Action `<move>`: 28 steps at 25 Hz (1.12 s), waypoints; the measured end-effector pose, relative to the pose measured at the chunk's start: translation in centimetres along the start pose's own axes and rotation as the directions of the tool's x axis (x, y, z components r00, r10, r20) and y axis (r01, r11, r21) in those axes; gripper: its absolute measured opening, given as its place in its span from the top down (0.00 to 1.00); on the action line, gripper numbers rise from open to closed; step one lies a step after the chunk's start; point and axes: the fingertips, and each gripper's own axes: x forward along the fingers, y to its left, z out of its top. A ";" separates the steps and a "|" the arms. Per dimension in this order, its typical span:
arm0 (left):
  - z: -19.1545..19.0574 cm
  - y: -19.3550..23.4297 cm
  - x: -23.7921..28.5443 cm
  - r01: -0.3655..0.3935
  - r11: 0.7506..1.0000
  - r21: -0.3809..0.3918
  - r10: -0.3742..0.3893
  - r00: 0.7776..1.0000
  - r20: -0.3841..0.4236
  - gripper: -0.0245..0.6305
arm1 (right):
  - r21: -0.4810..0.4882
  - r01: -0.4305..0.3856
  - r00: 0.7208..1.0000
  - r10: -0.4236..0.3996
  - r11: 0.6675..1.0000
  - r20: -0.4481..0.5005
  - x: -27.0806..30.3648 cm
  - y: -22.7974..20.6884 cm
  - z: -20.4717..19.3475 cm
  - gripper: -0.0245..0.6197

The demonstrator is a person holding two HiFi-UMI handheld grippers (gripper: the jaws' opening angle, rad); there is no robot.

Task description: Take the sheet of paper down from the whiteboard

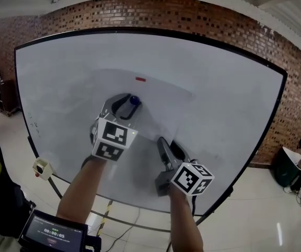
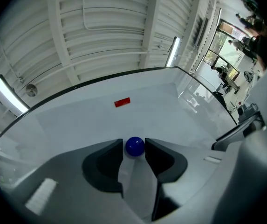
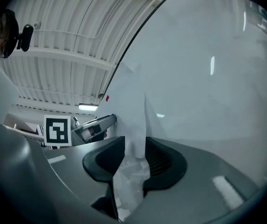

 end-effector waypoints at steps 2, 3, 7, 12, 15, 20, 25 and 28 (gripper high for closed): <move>0.2 -0.2 0.1 -0.004 1.000 0.003 0.004 1.000 0.008 0.74 | 0.023 0.003 1.000 -0.003 1.000 0.022 0.2 -0.3 0.5 0.78; 0.3 -0.3 0.1 -0.005 1.000 0.004 0.005 1.000 0.014 0.74 | 0.029 0.008 1.000 -0.009 1.000 0.027 0.3 -0.4 0.7 0.81; 0.6 -0.7 -0.1 0.001 1.000 0.003 -0.001 0.999 0.043 0.77 | 0.019 0.018 0.999 -0.018 1.000 0.046 0.2 -0.4 0.6 0.94; 1.1 -0.9 -0.4 0.008 1.000 -0.013 -0.007 0.998 0.063 0.78 | -0.015 0.014 0.997 -0.013 1.000 0.080 -0.6 0.5 1.0 0.94; 1.0 -0.3 -0.2 0.051 0.993 -0.108 -0.040 0.994 0.099 0.78 | -0.067 0.046 0.995 -0.040 0.997 0.092 -0.7 0.9 1.5 0.94; -0.6 2.1 0.0 0.100 0.969 -0.227 -0.074 0.990 0.121 0.78 | -0.124 0.073 0.994 -0.061 0.990 0.092 0.5 1.8 1.1 0.94; -1.0 1.5 -1.9 0.096 0.954 -0.283 -0.068 0.992 0.107 0.78 | -0.154 0.095 0.992 -0.080 0.984 0.096 -1.8 2.1 1.0 0.94; -2.1 1.5 -3.3 0.076 0.952 -0.296 -0.054 0.995 0.082 0.78 | -0.207 0.124 0.990 -0.107 0.970 0.089 -2.8 2.0 0.3 0.94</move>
